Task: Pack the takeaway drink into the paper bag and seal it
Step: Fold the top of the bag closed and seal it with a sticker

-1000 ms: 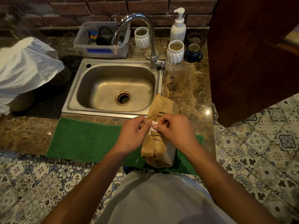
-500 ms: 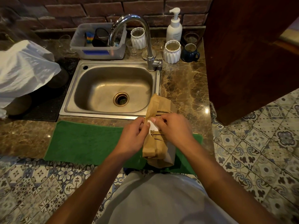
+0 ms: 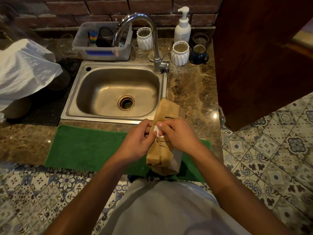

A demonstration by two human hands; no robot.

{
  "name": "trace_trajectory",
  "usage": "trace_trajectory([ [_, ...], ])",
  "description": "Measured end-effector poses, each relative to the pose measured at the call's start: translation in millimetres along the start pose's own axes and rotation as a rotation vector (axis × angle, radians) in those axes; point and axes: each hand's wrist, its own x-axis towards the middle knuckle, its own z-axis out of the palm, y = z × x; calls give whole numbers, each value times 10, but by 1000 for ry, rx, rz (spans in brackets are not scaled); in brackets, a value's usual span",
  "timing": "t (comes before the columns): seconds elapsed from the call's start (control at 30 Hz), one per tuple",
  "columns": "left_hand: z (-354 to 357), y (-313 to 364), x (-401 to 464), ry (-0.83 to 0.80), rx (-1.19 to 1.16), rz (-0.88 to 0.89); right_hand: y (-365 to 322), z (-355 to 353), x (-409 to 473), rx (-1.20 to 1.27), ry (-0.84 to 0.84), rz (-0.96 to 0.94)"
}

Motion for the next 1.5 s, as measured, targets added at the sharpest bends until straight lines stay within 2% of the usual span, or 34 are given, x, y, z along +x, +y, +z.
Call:
trace_trajectory([
  [0.13, -29, 7, -24, 7, -19, -56, -9, -97, -3, -14, 126, 40],
  [0.23, 2, 5, 4, 44, -36, -91, -20, -101, -77, -96, 159, -36],
  [0.4, 4, -32, 52, 110, -30, -130, -32, -12, -327, -176, 335, -166],
  [0.53, 24, -17, 79, 118, -53, -117, -46, 102, -451, -397, 181, -171],
  [0.6, 15, -4, 87, 110, -97, -110, -26, 124, -464, -422, 67, -132],
  [0.7, -2, 7, 88, 97, -113, -89, 43, 171, -482, -418, -6, -123],
  [0.9, 42, 26, 55, 80, -30, -59, 19, 214, -525, -362, 14, -26],
  [1.13, 32, 35, 83, 92, 50, -11, 55, 284, -566, -336, 4, -34],
  [1.33, 100, 65, 66, 149, 4, -60, -33, 198, -592, -291, 40, -55],
  [1.5, 83, 68, 76, 199, -27, -102, -47, 282, -659, -248, 2, -59],
])
